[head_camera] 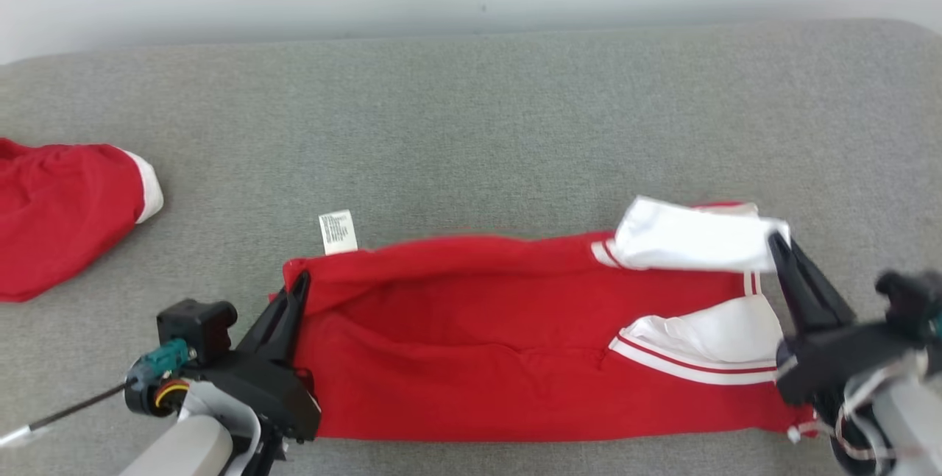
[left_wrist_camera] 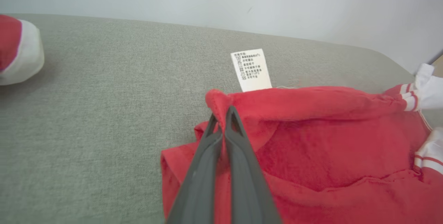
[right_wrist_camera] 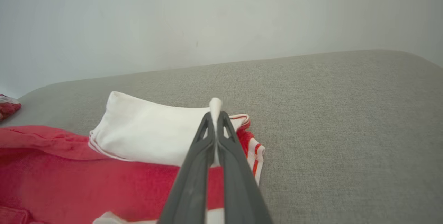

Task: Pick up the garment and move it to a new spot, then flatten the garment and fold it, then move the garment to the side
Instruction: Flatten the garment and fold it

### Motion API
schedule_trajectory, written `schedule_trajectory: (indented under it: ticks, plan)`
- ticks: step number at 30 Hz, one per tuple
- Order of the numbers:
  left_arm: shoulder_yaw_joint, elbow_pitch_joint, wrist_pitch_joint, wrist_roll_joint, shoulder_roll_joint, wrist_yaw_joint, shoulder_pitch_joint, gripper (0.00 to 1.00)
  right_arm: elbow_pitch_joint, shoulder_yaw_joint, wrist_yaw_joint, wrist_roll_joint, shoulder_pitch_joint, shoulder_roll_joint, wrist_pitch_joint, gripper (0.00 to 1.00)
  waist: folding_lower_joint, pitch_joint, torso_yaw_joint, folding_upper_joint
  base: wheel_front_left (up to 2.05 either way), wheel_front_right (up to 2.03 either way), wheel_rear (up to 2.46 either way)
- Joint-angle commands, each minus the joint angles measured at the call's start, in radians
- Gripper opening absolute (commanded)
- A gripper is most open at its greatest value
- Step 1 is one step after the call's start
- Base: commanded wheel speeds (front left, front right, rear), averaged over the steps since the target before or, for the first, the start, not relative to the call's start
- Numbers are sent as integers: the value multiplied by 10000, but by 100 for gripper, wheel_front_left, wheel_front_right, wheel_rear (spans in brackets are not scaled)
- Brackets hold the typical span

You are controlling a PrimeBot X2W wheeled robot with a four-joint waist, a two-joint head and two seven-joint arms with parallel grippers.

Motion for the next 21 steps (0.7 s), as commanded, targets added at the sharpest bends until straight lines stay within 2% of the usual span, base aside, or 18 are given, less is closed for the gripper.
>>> schedule_trajectory:
  ticks: [1,8,18,19,20,21]
  plan:
    - [102,-68,-88,174,-40,81,222,0,-330,-357,-24,-198,518,108,-30,0,2,-80,72,0,0,0,0]
    - [796,-296,-124,831,-336,124,781,0,-1550,-1740,-24,-935,2567,770,130,0,2,-209,103,0,0,0,0]
    - [1788,-75,-124,1797,-897,-178,1566,1,-2213,-2554,-24,-1605,3613,1534,915,0,2,-410,-16,0,0,0,0]
    - [1938,-119,-124,1945,-941,-166,1626,63,-2251,-2615,-24,-1656,3663,1570,960,27,2,-441,-1,0,0,0,0]
    - [2093,-172,-124,2056,-1008,-162,1714,100,-2293,-2691,-24,-1719,3688,1609,1005,77,2,-467,15,0,0,0,0]
    - [2237,-220,-124,2128,-1071,-193,1861,100,-2345,-2756,-24,-1758,3719,1637,1032,100,2,-498,31,0,0,0,0]
